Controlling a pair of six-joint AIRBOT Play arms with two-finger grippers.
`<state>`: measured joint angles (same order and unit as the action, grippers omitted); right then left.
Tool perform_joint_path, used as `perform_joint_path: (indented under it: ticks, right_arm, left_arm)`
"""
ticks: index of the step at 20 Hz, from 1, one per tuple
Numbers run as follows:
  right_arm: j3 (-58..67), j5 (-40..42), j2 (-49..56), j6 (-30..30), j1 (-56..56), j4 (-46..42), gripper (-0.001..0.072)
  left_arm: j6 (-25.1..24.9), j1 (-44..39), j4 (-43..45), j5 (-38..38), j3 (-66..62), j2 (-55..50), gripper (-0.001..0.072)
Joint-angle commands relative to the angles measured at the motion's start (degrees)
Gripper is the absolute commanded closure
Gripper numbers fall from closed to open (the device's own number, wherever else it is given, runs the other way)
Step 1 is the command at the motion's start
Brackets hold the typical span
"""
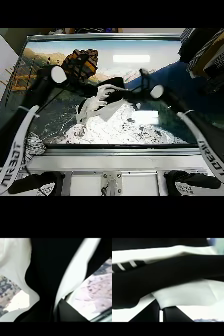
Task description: Fold the clothes and pants, and hang the long-sleeved shirts on hangers.
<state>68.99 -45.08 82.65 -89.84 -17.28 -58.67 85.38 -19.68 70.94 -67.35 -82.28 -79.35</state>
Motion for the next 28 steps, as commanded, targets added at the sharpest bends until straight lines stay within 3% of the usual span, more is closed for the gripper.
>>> perform_joint_path:
  ticks: [1,5,8,9,10,11,14,20,24,26,27,28]
  right_arm:
    - [10.88,-24.30,-7.98,9.14,8.52,-2.58,0.0700]
    - [12.57,-25.92,-12.98,6.34,9.94,-9.03,0.0700]
    - [12.57,-22.97,-10.36,4.09,10.01,-12.98,0.0700]
    - [12.55,-21.68,-8.72,4.07,10.01,-13.16,0.0699]
    - [12.55,-21.38,-7.21,3.61,10.01,-13.16,0.0699]
    - [12.57,-21.66,-5.73,2.64,10.01,-13.11,0.0699]
    - [12.55,-23.58,-3.17,2.60,9.97,-13.14,0.0699]
    - [12.55,-24.20,-2.86,2.64,9.99,-13.16,0.0699]
    - [12.55,-24.17,-2.86,2.64,9.99,-13.25,0.0699]
    - [12.57,-24.17,-2.86,2.91,10.08,-13.49,0.0699]
    - [12.57,-23.91,-2.89,2.89,10.38,-14.53,0.0698]
    - [12.59,-23.30,-2.89,2.86,11.04,-16.00,0.0699]
  left_arm:
    - [0.57,-0.42,-6.99,-4.46,3.39,10.43,0.0689]
    - [3.32,-7.98,-9.03,8.02,18.43,17.84,0.0689]
    - [7.08,-8.24,-9.16,18.58,24.76,15.65,0.0689]
    - [7.08,-7.43,-9.53,20.72,25.09,13.88,0.0651]
    - [7.08,-6.40,-10.62,21.31,24.61,11.80,0.0316]
    - [7.04,-5.25,-12.57,20.70,23.76,10.08,0.0067]
    - [7.04,-1.84,-15.50,17.90,23.98,7.13,0.0093]
    - [7.06,-2.58,-17.51,24.26,34.16,4.81,0.0093]
    - [0.90,-3.41,-25.64,24.50,32.89,-0.37,0.0093]
    - [0.35,-4.09,-25.59,24.50,31.06,-2.34,0.0101]
    - [0.28,-3.87,-25.38,24.50,30.49,-3.10,0.0421]
    - [0.13,-2.99,-25.46,24.09,30.10,-3.56,0.0685]
